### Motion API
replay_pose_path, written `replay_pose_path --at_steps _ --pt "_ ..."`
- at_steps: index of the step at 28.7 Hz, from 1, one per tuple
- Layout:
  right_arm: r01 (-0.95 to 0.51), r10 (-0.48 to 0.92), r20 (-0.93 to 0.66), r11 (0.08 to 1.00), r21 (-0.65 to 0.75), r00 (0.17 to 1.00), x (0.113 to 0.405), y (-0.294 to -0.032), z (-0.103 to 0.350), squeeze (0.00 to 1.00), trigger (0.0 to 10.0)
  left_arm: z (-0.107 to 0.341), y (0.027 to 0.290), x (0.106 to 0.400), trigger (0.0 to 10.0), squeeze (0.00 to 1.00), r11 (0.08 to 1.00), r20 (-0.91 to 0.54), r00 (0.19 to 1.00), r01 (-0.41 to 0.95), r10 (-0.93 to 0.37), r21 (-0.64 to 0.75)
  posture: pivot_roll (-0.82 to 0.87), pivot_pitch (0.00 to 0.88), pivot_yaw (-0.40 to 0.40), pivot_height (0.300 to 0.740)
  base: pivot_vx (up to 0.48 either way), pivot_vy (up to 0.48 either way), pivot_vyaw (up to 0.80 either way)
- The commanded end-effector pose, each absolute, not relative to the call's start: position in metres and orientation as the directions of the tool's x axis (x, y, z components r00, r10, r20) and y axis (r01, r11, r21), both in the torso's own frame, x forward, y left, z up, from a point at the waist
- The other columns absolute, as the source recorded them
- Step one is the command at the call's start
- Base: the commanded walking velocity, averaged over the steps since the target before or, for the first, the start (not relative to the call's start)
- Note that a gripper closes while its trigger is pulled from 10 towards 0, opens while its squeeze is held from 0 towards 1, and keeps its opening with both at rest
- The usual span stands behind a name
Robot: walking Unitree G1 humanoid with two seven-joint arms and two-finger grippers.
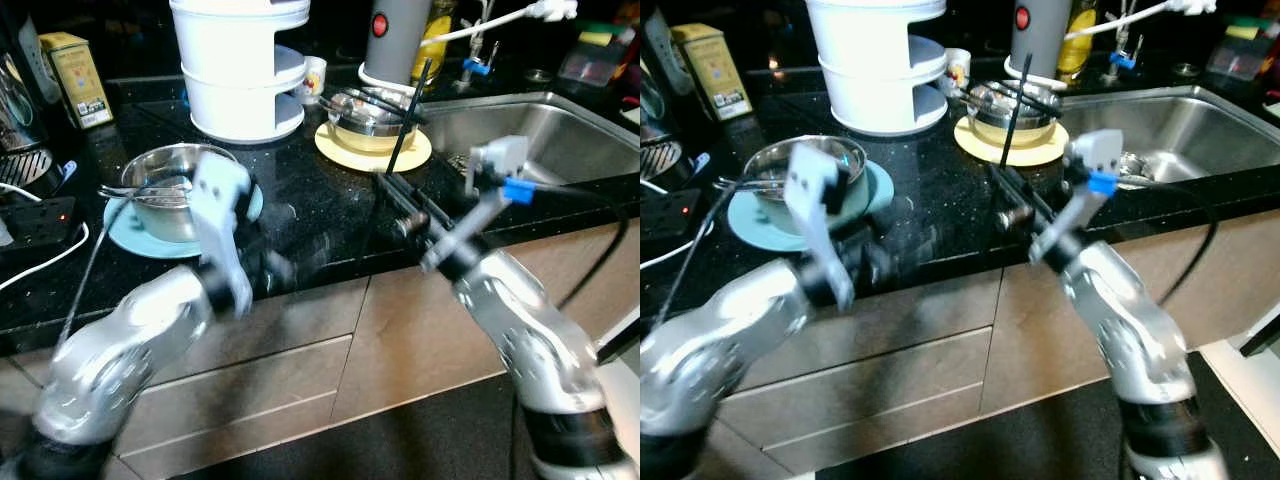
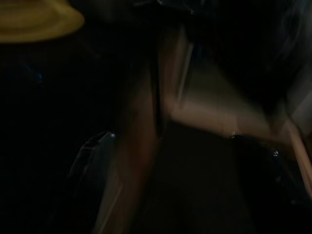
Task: Kitchen organization
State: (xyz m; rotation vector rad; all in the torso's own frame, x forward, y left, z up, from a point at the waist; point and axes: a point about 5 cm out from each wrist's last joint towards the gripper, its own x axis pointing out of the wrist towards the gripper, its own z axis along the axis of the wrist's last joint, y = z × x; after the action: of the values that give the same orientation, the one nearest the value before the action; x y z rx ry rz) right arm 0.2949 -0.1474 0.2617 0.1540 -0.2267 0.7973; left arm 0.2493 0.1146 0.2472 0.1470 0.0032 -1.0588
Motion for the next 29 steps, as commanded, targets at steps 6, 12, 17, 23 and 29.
replay_pose_path --at_steps 6,12,17,23,29 --pt "-0.855 0.858 -0.039 0.514 0.071 0.513 0.268 -0.144 0.216 0.0 10.0 0.207 0.124 0.232 10.0 0.0 0.373 -0.355 0.374 0.925 -0.857 0.073 -0.08 0.137 -0.032 0.74 0.0 0.0 0.0" --pt "-0.81 0.75 -0.418 0.584 0.053 0.513 0.267 -0.15 0.143 0.0 10.0 0.153 0.136 0.242 10.0 0.0 0.473 -0.615 0.466 0.865 -0.636 0.166 -0.07 0.128 -0.032 0.74 0.0 0.0 0.0" --pt "-0.737 0.602 -0.61 0.675 0.044 0.515 0.264 -0.155 0.081 0.0 10.0 0.106 0.143 0.249 10.0 0.0 0.653 -0.701 0.543 0.744 -0.463 0.145 -0.07 0.124 -0.03 0.74 0.0 0.0 0.0" --pt "-0.644 0.418 -0.724 0.764 -0.047 0.549 0.253 -0.156 0.016 0.0 10.0 0.048 0.158 0.246 10.0 0.0 0.801 -0.787 0.558 0.581 -0.261 0.147 -0.07 0.13 -0.025 0.74 0.0 0.0 0.0" --pt "-0.383 0.325 -0.652 0.922 0.058 0.685 0.254 -0.146 -0.012 0.0 10.0 0.017 0.158 0.258 10.0 0.0 0.913 -0.688 0.693 0.392 -0.215 0.11 -0.07 0.144 -0.026 0.74 0.0 0.0 0.0"
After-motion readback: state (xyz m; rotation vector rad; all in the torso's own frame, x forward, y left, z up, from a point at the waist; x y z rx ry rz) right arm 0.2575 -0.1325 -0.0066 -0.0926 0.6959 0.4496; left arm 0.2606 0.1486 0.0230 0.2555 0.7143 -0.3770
